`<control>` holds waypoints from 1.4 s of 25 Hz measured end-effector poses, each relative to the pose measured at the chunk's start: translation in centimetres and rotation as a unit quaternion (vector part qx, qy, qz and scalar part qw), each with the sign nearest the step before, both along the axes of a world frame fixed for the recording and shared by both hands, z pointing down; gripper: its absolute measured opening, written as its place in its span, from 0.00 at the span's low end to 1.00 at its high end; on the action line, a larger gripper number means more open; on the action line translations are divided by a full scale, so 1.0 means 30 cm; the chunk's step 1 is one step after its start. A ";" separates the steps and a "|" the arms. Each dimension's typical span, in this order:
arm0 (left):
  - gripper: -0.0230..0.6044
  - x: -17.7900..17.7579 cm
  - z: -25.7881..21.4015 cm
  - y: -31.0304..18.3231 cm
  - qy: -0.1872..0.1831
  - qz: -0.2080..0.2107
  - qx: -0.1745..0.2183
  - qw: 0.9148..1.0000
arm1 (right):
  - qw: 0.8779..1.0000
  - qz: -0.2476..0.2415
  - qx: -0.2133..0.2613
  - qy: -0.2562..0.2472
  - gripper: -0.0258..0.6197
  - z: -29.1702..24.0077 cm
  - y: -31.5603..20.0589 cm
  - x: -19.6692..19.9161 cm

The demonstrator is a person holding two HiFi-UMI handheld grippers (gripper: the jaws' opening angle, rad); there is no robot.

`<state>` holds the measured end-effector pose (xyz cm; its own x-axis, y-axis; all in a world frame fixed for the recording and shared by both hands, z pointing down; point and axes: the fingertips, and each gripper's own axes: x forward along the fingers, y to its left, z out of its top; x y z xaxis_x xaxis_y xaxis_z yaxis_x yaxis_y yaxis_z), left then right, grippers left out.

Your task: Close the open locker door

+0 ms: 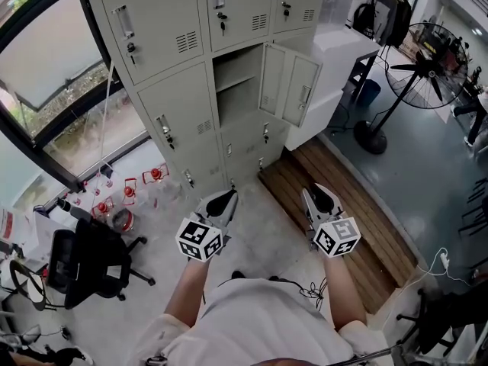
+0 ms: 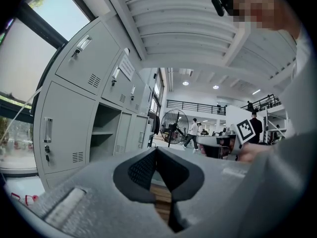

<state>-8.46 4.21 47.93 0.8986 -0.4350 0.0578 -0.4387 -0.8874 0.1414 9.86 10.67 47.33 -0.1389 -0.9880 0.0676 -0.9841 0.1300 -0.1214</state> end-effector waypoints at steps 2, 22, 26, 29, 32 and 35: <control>0.06 -0.019 0.018 -0.012 -0.003 0.000 -0.004 1.000 | 1.000 0.005 -0.003 -0.003 0.17 0.014 -0.001 -0.016; 0.06 -0.063 0.076 -0.077 -0.005 0.023 -0.017 1.000 | 0.999 0.037 -0.017 -0.010 0.18 0.072 -0.038 -0.048; 0.06 -0.031 0.079 -0.120 -0.007 0.019 -0.016 1.000 | 0.999 0.036 -0.017 -0.015 0.18 0.085 -0.085 -0.011; 0.06 0.003 0.082 -0.170 -0.007 0.014 -0.013 1.000 | 0.999 0.027 -0.016 -0.018 0.18 0.091 -0.153 0.023; 0.06 0.049 0.098 -0.227 -0.007 0.007 -0.018 1.000 | 1.000 0.012 -0.017 -0.018 0.18 0.094 -0.229 0.050; 0.06 0.113 0.096 -0.289 -0.006 0.005 -0.019 1.000 | 1.000 0.004 -0.018 -0.016 0.18 0.091 -0.307 0.104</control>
<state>-5.08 -4.45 50.79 0.9017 -0.4239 0.0855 -0.4324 -0.8856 0.1694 12.98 1.47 50.06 -0.1339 -0.9860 0.0997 -0.9805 0.1172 -0.1574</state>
